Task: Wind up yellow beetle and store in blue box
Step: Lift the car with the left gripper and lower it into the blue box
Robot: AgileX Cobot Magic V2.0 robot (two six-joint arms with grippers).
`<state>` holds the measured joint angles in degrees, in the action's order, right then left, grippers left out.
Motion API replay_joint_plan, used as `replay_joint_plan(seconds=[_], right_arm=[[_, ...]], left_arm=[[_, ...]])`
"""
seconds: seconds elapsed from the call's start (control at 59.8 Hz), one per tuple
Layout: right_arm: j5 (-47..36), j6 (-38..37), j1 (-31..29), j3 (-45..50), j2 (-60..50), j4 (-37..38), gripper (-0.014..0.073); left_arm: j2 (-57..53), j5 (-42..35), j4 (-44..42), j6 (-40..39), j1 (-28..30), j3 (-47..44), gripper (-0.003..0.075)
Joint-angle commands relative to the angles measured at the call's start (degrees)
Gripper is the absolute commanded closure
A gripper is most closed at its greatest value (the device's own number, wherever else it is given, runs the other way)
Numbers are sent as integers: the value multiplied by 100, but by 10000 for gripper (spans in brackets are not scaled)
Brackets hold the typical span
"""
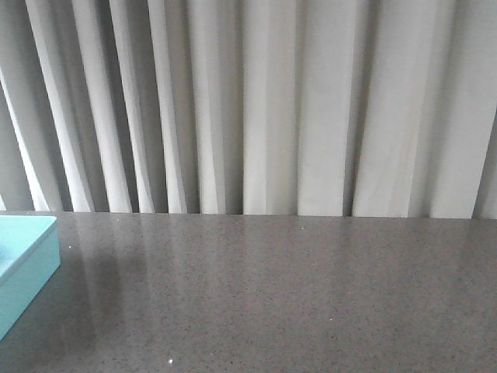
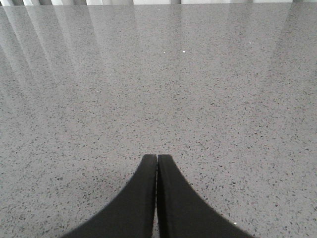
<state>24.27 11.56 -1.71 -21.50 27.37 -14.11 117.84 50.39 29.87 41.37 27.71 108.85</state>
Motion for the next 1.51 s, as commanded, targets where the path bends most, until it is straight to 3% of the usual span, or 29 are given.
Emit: replay_joint_plan(seconds=[0.0,0.184,0.335,0.468,0.652,0.803,1.071,1.288,1.489], right_arm=[[-380,18,-18,-152,17,14,601],[-380,18,-18,-152,17,14,601],[-380,18,-18,-152,17,14,601],[-380,18,-18,-152,17,14,601],[-380,18,-18,-152,17,14,601],[-380,18,-18,-152,17,14,601],[-380,18,-18,-152,17,14,601],[-380,18,-18,-152,17,14,601],[-380,18,-18,-152,17,14,601]], left_arm=[[-64,-190,205,-261,-45,135,725],[166,51,-141,-754,-40,135,700],[166,39,-96,-851,-40,135,624],[166,80,107,-998,-40,135,495],[166,148,184,-1403,-40,135,262],[166,227,194,-1667,-40,138,174],[-168,359,487,-1804,-40,138,232],[-1018,457,1358,-1565,-40,138,376],[-2125,1200,2484,-1105,-46,138,572]])
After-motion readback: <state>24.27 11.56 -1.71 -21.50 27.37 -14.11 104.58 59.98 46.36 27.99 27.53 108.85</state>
